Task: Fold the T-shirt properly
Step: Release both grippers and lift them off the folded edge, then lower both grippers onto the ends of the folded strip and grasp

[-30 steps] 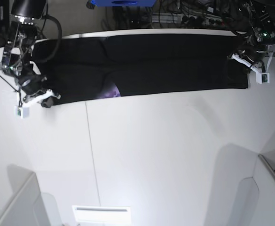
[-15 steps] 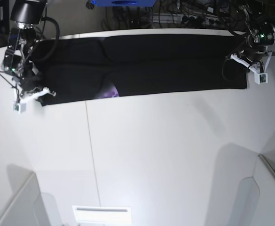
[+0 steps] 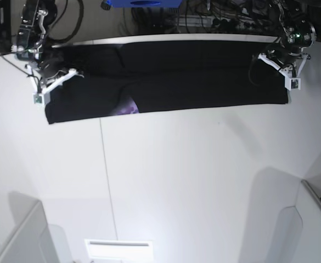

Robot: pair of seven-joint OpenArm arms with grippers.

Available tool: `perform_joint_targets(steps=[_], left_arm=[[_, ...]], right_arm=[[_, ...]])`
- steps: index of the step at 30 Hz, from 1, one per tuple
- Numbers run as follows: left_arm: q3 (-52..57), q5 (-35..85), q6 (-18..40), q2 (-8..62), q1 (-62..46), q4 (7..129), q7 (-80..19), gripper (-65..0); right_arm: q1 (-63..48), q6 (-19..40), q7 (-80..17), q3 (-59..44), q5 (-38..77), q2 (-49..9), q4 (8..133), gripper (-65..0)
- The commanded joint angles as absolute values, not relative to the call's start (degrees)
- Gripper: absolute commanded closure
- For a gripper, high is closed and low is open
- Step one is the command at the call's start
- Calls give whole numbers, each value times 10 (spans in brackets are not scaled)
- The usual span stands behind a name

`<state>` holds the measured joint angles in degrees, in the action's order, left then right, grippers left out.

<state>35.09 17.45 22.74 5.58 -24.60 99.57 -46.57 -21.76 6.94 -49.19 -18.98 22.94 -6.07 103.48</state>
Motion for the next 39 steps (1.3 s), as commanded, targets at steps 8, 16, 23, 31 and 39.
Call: perform_joint_targets(steps=[8,16,23,31,39], left_arm=[[352,168,227,70,-195,924,-474,0],[352,168,225,89,-109,865,-474,0],[352,168,225,109,-33,803,-474,0],[356,175,225,109,-27,869,-479,0],[358,177,228,109,-45,966,-502,0]], right_arm=[[-174,70,-432,-191,204,-76,916,0],[-83,66,-430,-191,204,-65,851,0],[-25,66,-432,-190,204,-58,821,0],[-47,70,-430,-190,207,-38,905,0],[-87,74,-465,-116,207,-35,1075,0]])
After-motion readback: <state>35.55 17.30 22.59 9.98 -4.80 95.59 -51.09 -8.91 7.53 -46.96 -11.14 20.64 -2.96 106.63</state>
